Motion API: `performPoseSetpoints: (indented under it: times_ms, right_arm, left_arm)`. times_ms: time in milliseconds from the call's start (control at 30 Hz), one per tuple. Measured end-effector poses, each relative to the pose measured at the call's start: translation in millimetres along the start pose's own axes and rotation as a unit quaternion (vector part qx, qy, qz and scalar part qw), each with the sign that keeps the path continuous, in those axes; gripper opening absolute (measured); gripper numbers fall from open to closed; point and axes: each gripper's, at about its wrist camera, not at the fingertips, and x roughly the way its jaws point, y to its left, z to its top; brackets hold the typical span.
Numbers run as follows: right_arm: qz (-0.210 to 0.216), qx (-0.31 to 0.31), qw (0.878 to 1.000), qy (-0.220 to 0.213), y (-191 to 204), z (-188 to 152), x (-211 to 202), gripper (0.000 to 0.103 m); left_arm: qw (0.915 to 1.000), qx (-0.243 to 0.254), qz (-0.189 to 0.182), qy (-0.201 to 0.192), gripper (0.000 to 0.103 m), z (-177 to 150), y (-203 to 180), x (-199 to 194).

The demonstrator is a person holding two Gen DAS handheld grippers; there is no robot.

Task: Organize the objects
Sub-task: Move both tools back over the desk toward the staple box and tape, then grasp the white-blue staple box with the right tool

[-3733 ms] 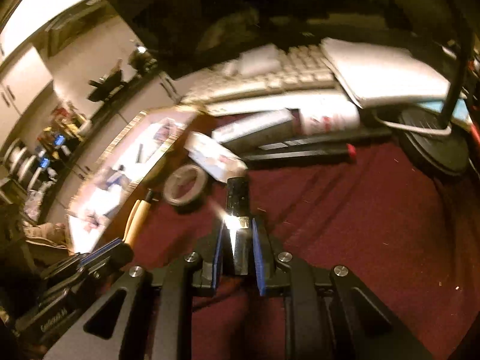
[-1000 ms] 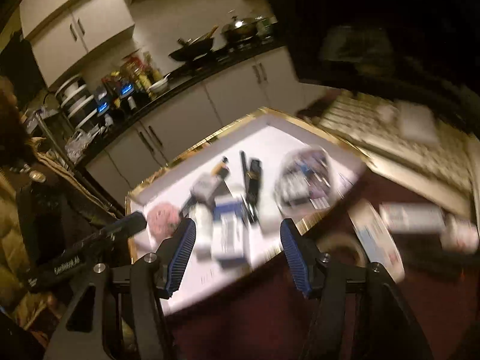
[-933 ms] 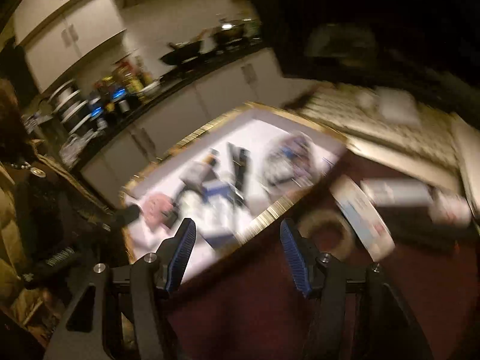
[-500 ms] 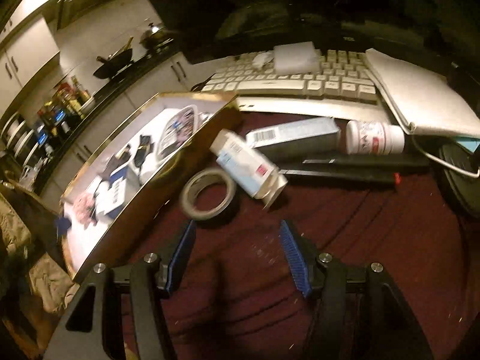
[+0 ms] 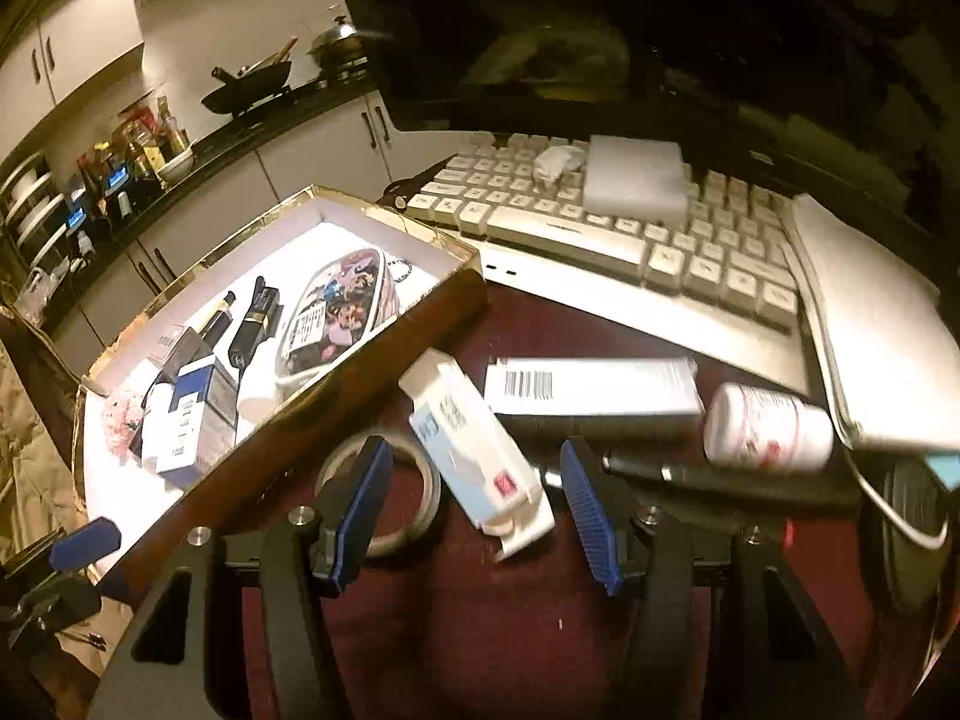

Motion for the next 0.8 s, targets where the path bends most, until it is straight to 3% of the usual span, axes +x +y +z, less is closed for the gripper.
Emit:
performPoseSetpoints:
  times_ms: [233, 433, 667, 700, 800]
  right_arm:
    - [-0.002, -0.045, 0.999, 0.020, 10.9, 8.2, 20.0, 0.058]
    - [0.007, -0.022, 0.999, 0.028, 2.2, 4.3, 26.1, 0.040]
    - [0.014, -0.015, 0.999, 0.024, 1.1, 1.6, 24.8, 0.035]
    - [0.010, -0.016, 1.000, 0.022, 1.4, 2.0, 23.8, 0.028]
    - [0.005, -0.020, 0.999, 0.026, 3.1, 0.7, 20.6, 0.027]
  left_arm:
    - [0.9999, -0.005, 0.011, -0.011, 0.052, 5.2, 8.2, -0.1]
    - [1.0000, -0.003, 0.003, -0.007, 0.052, 7.8, 5.6, 4.8]
    - [0.9999, 0.013, 0.006, 0.006, 0.052, 7.9, -7.6, 10.1]
    - [0.9999, 0.015, 0.008, 0.003, 0.052, 8.0, -10.1, 9.2]
    - [0.9997, 0.019, 0.013, 0.005, 0.052, 7.5, -16.3, 9.4]
